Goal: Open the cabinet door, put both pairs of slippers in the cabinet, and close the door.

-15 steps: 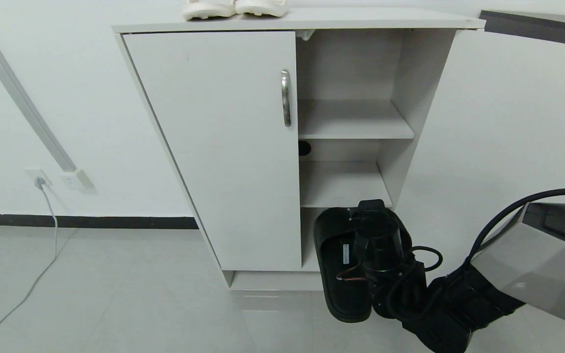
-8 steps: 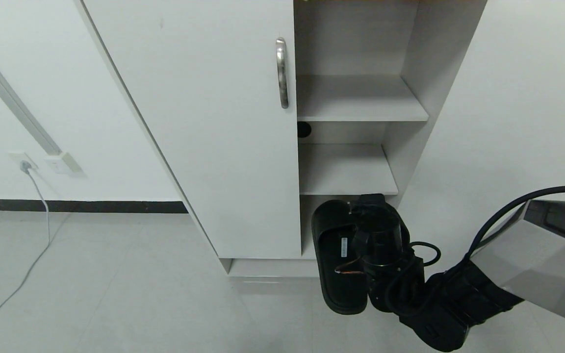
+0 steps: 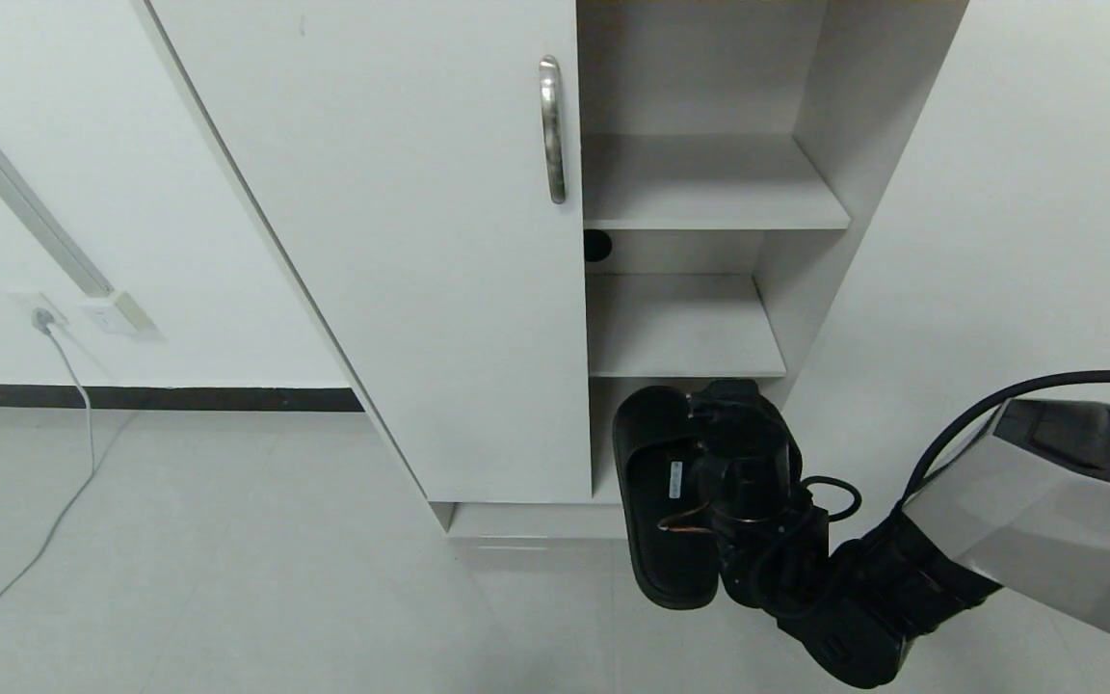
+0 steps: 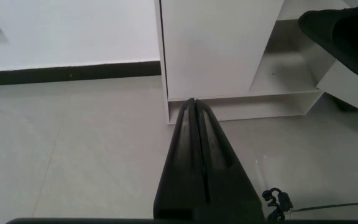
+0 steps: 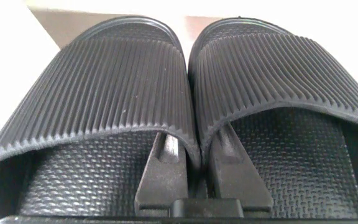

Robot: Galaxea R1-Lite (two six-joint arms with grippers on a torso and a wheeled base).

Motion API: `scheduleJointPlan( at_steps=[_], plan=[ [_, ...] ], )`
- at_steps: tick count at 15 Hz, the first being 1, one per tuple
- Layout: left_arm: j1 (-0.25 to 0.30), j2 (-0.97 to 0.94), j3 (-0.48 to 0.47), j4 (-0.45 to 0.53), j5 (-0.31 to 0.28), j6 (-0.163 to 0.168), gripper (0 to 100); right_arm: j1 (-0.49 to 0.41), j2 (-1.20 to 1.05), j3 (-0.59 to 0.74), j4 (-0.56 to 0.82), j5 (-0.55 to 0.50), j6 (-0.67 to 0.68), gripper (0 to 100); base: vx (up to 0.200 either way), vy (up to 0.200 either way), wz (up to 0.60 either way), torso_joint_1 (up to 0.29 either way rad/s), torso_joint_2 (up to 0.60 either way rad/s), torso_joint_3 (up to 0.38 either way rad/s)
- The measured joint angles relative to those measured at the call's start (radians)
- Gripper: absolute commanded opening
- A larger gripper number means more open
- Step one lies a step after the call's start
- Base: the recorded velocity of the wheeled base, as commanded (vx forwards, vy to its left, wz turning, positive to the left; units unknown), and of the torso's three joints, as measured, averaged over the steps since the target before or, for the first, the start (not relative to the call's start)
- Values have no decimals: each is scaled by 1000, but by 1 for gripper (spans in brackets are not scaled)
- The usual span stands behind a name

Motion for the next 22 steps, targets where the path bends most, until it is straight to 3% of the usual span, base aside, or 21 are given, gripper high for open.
scheduleJointPlan(
  at_steps=[7,11,20,22],
  plan=[
    [0,0,0,0,0,0,0,-49,77,-11,-256,30,-111,0,0,0,0,0,0,0],
    [0,0,0,0,0,0,0,-59,100,-15,-261,47,-111,0,0,0,0,0,0,0],
    [0,0,0,0,0,-1,0,-69,105,-17,-262,47,-111,0,200,0,0,2,2,3],
    [0,0,0,0,0,-3,0,-69,104,-16,-264,48,-111,0,0,0,0,0,0,0]
  ],
)
